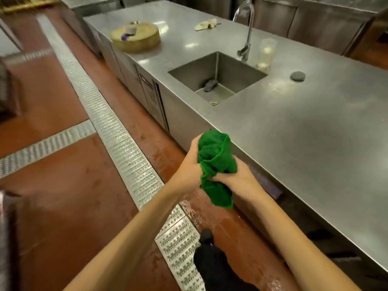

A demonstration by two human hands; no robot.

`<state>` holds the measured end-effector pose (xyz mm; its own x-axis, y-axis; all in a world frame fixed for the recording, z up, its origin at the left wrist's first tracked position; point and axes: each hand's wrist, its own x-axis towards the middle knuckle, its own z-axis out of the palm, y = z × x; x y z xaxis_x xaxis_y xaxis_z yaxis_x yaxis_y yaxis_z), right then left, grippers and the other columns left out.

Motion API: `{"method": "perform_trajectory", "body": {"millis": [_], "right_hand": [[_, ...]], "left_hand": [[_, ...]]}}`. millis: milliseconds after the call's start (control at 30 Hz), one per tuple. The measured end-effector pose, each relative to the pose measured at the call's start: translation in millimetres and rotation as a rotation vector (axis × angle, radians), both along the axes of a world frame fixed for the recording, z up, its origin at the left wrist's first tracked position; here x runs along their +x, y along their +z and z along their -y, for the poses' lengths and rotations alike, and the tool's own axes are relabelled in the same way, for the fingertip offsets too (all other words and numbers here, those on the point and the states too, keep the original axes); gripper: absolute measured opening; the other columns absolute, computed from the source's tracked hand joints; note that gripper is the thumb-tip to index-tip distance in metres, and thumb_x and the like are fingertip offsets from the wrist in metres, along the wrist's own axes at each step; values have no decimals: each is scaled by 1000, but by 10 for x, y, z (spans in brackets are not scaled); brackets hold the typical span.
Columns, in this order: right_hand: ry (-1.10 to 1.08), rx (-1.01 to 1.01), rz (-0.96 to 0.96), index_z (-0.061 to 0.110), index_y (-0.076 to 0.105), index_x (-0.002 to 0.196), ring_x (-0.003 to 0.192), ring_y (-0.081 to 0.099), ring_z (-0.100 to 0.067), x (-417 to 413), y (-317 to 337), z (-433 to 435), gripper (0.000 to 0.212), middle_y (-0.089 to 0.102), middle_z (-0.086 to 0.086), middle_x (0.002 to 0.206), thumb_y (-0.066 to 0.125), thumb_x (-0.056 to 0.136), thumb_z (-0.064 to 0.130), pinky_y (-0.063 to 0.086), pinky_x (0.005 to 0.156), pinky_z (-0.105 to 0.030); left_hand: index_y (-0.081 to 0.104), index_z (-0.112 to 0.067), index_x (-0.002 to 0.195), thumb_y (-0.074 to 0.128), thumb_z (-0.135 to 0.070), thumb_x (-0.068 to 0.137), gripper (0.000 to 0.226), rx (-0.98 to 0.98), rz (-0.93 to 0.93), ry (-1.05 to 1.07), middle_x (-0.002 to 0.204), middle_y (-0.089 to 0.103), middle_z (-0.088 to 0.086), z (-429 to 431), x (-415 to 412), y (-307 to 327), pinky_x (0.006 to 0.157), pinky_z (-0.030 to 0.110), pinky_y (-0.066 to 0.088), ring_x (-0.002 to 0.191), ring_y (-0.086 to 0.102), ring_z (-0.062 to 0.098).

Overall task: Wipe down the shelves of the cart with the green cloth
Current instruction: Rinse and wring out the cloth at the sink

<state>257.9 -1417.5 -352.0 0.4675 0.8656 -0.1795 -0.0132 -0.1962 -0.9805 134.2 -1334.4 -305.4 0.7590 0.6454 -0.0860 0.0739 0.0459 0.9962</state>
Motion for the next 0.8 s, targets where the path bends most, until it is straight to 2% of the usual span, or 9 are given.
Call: {"method": "perform_trajectory", "body": {"millis": [167,267,367,433,500,567,633,700,800], "right_hand": [[-15,-50,-89,29,74,81,72,73,-9,263,-100,-973,37,77,6,80,83,47,40,53,55,-20],[11,-50,-84,37,73,82,74,73,-8,449,-23,-1493,33,76,7,82,79,49,39,54,57,-22],[7,-28,-89,31,74,87,79,73,-12,605,21,-1974,35,77,5,85,83,53,31,57,61,-26],[-4,-37,-115,24,74,89,81,74,-17,675,5,-2247,37,77,2,86,83,53,31,58,66,-32],[3,-51,-160,25,73,93,84,74,-19,722,-30,-2489,42,77,1,90,84,53,32,60,72,-37],[9,-41,-241,27,73,95,87,74,-23,760,-59,-2728,42,77,-3,93,84,55,29,60,73,-39],[-32,-11,-309,27,73,93,89,73,-25,826,-88,-2980,35,76,-6,95,81,59,25,59,70,-36],[-125,19,-353,24,73,92,93,72,-27,933,-106,-3229,30,76,-9,97,77,63,24,60,76,-42],[-257,77,-312,19,70,100,95,71,-26,1074,-99,-3625,39,75,-7,98,73,61,26,60,81,-43]], "left_hand": [[43,-36,138,75,-21,82,67,144,-91,-11,120,64,-14,-987,309,-77,82,9,49,106,62,-9],[45,-49,134,72,-34,82,61,459,-244,87,117,65,-18,-1473,442,-9,89,18,51,111,60,1],[58,-35,129,68,-49,73,59,693,-557,138,107,63,-4,-2136,483,98,82,31,50,98,61,19],[67,-20,113,76,-44,72,49,524,-619,85,101,72,0,-2518,509,158,78,34,55,93,68,21],[68,-16,105,83,-26,76,35,307,-519,41,96,74,1,-2784,552,148,77,34,60,92,70,20],[69,-16,111,78,-11,83,29,110,-382,-1,101,75,4,-3008,596,104,75,31,61,94,72,20],[65,-11,126,70,-4,87,40,-130,-236,-81,119,71,13,-3275,604,50,89,39,58,108,69,27],[54,-5,138,64,-4,86,53,-358,-80,-149,134,62,17,-3573,628,16,102,46,50,123,60,33],[56,-13,137,70,-27,84,56,-309,-94,-164,132,66,9,-3970,842,-54,108,47,45,123,61,27]]}}
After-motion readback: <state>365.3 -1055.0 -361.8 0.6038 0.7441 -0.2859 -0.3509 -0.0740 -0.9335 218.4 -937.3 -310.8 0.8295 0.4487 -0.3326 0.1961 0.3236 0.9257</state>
